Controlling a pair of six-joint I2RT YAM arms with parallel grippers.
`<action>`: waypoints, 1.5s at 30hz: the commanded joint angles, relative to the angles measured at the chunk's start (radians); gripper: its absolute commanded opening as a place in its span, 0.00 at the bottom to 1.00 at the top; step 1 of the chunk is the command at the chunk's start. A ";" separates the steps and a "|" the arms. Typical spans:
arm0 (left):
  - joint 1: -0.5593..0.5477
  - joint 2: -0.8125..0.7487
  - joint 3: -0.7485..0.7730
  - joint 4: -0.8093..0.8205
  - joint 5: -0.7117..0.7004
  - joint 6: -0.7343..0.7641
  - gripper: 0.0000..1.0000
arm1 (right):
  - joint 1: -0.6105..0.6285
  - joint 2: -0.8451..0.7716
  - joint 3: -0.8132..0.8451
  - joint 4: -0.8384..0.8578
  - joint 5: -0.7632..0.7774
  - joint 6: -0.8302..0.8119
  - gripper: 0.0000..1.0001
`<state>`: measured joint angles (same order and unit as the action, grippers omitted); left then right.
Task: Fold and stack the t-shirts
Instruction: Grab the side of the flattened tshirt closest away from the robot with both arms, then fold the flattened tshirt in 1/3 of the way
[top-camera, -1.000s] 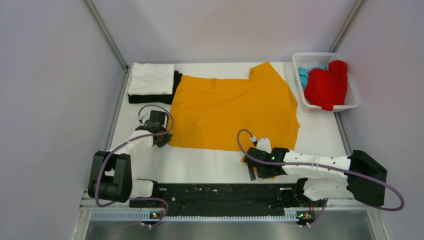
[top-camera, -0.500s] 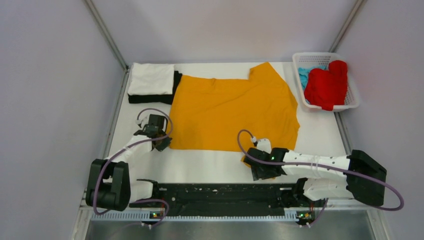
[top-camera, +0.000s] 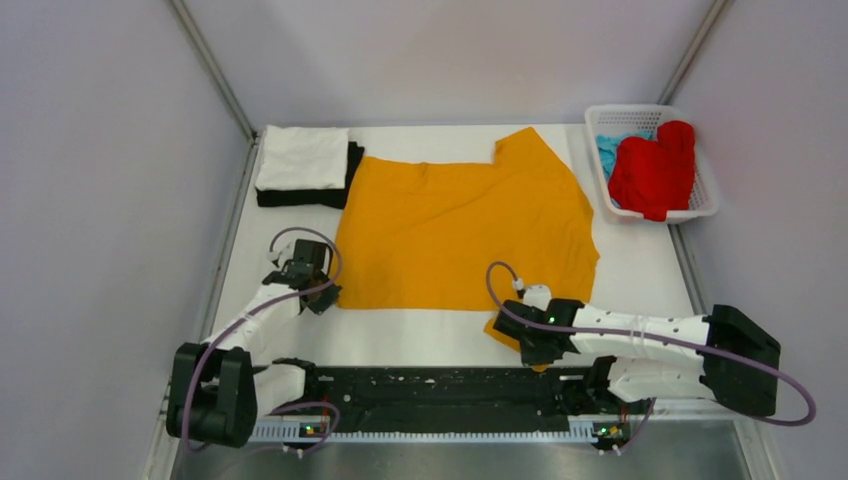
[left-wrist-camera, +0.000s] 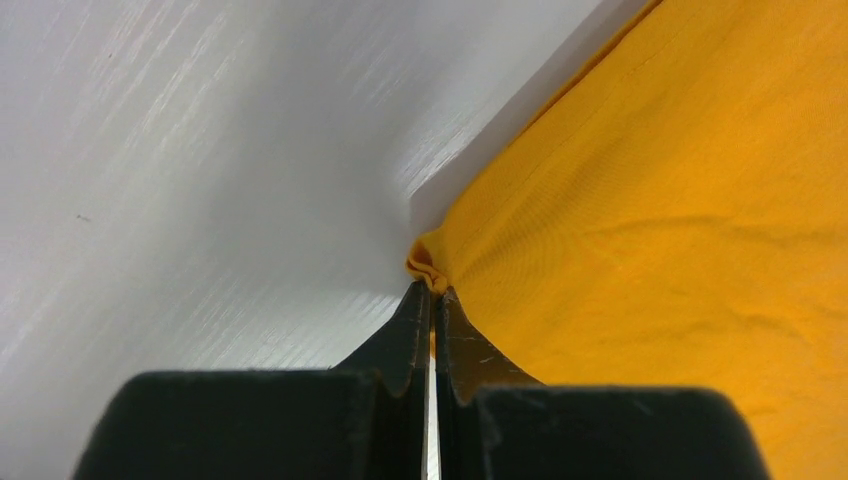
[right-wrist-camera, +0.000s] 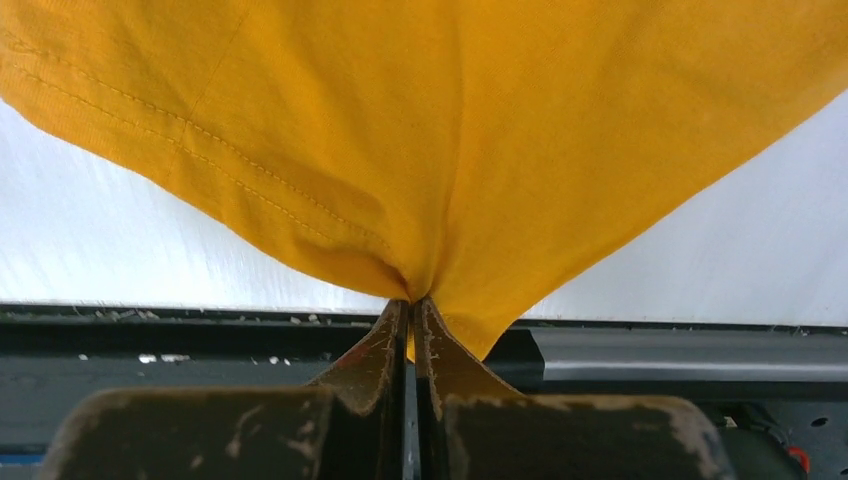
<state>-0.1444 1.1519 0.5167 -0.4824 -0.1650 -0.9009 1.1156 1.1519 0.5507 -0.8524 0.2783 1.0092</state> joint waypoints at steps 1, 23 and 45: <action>0.003 -0.068 -0.039 -0.066 0.003 -0.027 0.00 | 0.051 -0.058 -0.009 -0.059 -0.061 0.037 0.00; 0.003 -0.194 -0.010 -0.132 0.059 -0.018 0.00 | 0.102 -0.205 0.153 -0.259 -0.061 0.019 0.00; 0.017 0.158 0.317 -0.047 0.021 0.016 0.00 | -0.373 0.016 0.417 0.123 0.302 -0.465 0.00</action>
<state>-0.1383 1.2827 0.7784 -0.5579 -0.1120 -0.8948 0.7872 1.1503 0.9173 -0.8692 0.5346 0.6815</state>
